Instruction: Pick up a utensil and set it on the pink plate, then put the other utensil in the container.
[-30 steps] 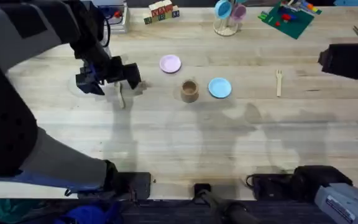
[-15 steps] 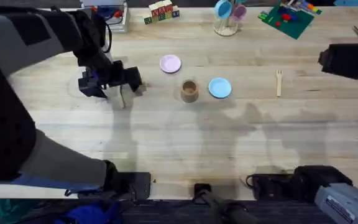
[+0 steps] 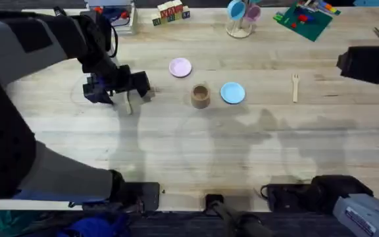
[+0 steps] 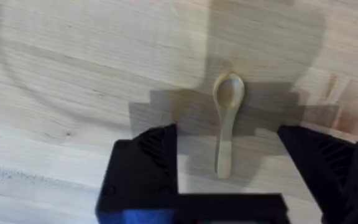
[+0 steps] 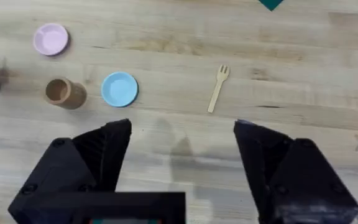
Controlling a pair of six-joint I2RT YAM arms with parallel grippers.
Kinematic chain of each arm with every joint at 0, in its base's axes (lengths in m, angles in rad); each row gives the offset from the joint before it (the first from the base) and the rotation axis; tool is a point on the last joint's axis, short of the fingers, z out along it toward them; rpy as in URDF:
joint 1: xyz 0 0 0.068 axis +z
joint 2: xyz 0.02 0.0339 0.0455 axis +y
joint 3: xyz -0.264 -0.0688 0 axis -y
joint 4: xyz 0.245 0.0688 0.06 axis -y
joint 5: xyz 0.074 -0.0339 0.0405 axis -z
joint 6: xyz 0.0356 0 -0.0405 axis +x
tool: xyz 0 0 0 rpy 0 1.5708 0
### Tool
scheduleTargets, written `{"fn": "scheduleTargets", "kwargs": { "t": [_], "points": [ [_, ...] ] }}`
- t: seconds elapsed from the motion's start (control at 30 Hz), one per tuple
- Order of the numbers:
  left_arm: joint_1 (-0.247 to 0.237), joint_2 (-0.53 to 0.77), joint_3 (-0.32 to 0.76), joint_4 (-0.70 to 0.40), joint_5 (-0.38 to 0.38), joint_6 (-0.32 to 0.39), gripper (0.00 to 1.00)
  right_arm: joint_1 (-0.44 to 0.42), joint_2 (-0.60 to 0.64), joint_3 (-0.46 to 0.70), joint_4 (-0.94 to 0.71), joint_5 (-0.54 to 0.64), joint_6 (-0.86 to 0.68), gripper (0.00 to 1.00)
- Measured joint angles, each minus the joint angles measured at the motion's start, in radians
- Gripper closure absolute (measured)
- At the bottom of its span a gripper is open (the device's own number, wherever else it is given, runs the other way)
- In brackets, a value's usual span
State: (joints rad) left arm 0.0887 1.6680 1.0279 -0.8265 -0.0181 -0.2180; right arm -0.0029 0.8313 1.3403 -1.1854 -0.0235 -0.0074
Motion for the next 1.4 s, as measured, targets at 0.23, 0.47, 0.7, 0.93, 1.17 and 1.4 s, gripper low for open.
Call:
{"fn": "scheduleTargets", "kwargs": {
  "t": [0.23, 0.47, 0.7, 0.93, 1.17, 1.4],
  "points": [
    [-0.004, 0.000, 0.000, 0.003, 0.011, -0.007, 0.858, 0.000, 0.000, 0.000, 0.000, 0.000, 0.000, 0.005],
    [-0.004, -0.002, 0.000, 0.003, 0.014, -0.007, 0.950, 0.000, 0.000, 0.000, 0.000, 0.000, 0.000, 0.005],
    [-0.004, -0.003, 0.010, -0.052, 0.007, -0.006, 0.959, 0.000, 0.000, 0.000, 0.000, 0.000, 0.000, 0.005],
    [-0.004, -0.008, 0.101, -0.172, -0.001, 0.002, 0.960, 0.000, 0.000, 0.000, 0.000, 0.000, 0.000, 0.005],
    [-0.007, -0.081, 0.292, -0.334, -0.002, 0.056, 0.960, 0.000, 0.000, 0.000, 0.000, 0.000, 0.000, 0.005],
    [-0.100, -0.091, 0.534, -0.484, -0.004, 0.141, 0.960, 0.000, 0.000, 0.000, 0.000, 0.000, 0.000, 0.006]
  ]
}}
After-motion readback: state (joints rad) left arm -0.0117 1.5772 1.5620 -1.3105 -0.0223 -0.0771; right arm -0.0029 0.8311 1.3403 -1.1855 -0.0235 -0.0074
